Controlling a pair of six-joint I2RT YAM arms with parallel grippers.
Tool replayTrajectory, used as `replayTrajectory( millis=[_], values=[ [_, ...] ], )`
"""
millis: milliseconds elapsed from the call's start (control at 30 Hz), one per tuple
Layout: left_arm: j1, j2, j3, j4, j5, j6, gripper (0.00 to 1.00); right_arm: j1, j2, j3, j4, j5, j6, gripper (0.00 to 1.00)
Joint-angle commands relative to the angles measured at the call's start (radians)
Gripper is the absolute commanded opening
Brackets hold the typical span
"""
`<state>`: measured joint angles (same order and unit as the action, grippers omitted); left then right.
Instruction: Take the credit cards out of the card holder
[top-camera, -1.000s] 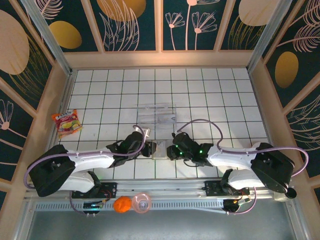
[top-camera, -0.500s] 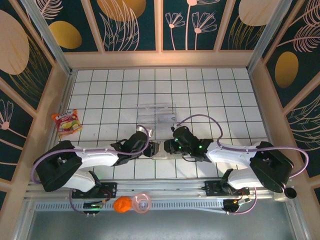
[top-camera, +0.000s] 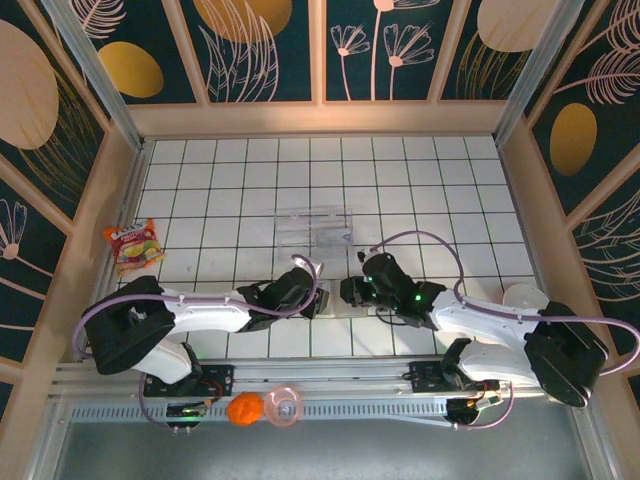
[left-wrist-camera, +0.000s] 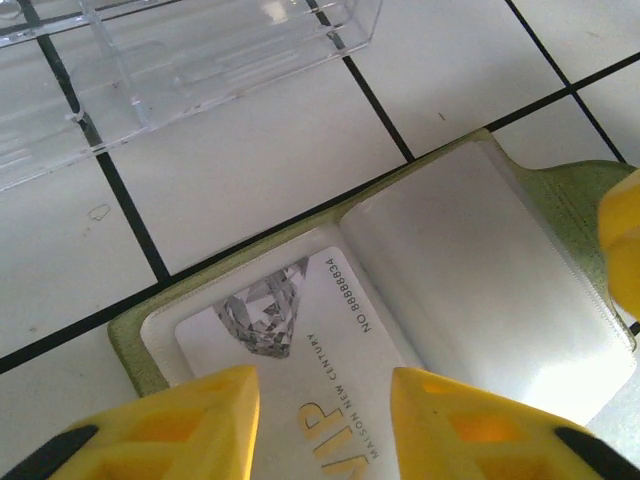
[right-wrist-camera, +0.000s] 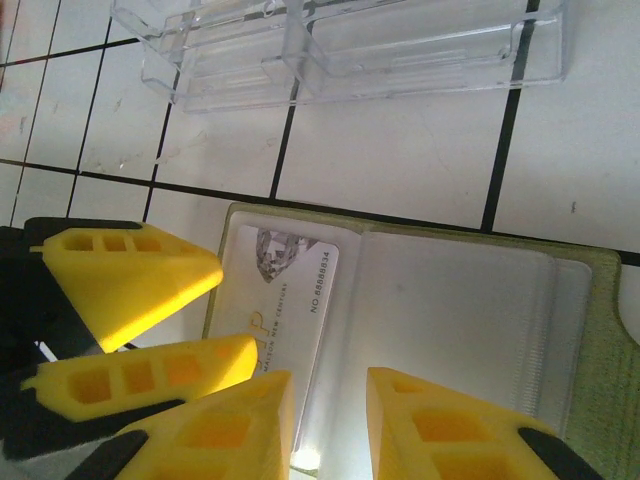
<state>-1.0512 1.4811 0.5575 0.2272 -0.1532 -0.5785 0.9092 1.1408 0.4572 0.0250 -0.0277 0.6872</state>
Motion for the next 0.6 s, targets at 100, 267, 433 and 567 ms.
replayTrajectory(
  millis=[100, 267, 433, 567],
  values=[
    [-0.001, -0.006, 0.04, -0.009, 0.103, -0.034, 0.55, -0.012, -0.014, -0.024, -0.011, 0.002, -0.003, 0.26],
    [-0.003, -0.003, 0.058, -0.135, -0.064, -0.013, 0.59, -0.012, -0.016, -0.027, -0.007, -0.003, -0.009, 0.26],
    [-0.005, 0.018, 0.06, -0.14, -0.105, 0.012, 0.55, -0.015, -0.017, -0.027, -0.005, -0.007, -0.013, 0.26],
    [-0.021, 0.049, 0.057, -0.125, -0.099, 0.011, 0.53, -0.02, -0.02, -0.025, -0.008, -0.008, -0.017, 0.26]
  ],
)
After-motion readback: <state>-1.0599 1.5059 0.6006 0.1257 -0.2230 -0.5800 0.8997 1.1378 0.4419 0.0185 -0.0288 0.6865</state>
